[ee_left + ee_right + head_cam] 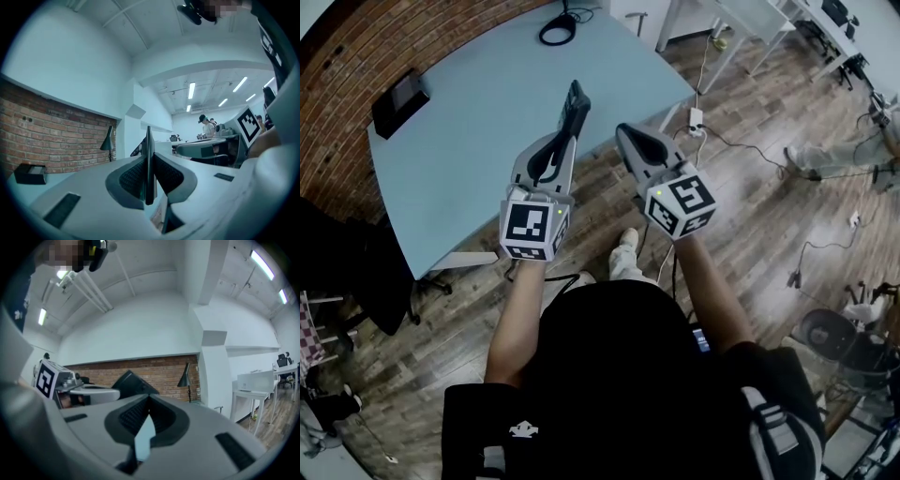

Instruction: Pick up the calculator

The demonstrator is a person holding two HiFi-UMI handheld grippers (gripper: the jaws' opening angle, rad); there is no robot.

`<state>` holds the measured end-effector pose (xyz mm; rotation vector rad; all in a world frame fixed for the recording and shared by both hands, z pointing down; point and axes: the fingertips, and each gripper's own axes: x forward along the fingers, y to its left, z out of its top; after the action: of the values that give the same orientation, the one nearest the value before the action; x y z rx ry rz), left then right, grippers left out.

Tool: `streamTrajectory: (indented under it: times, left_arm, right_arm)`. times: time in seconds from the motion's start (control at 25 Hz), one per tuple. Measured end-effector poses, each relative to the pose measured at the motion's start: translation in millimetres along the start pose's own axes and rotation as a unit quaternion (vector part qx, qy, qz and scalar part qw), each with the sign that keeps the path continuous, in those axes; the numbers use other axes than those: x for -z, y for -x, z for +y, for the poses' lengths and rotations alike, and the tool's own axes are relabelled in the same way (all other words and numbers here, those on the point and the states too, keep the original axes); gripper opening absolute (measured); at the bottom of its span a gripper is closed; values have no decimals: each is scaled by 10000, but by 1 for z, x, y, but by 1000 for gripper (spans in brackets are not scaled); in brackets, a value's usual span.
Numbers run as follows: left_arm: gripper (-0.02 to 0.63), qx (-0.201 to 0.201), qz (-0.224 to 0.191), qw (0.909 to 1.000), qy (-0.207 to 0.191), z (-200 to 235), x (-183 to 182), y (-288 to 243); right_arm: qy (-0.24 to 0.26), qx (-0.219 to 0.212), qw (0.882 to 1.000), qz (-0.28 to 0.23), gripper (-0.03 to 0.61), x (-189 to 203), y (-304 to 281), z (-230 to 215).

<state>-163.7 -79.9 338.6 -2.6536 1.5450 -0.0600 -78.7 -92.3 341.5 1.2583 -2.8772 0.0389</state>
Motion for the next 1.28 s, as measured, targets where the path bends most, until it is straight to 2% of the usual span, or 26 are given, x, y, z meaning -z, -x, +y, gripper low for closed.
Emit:
streamTrajectory:
  times: [0.24,0.64,1.28]
  left_arm:
    - [57,46,-59,9980,-626,-7,-12,12]
    - [57,89,-244,9987,-443,-4,-16,31]
    - [57,70,-349,9988,-347,-10,-19,30]
  right_arm:
    - [37,-16,10000,-12,5,-2,-1,16]
    - [171,39,9998,-49,5,-5,8,38]
    - [264,15,9996,-85,5,-9,20,39]
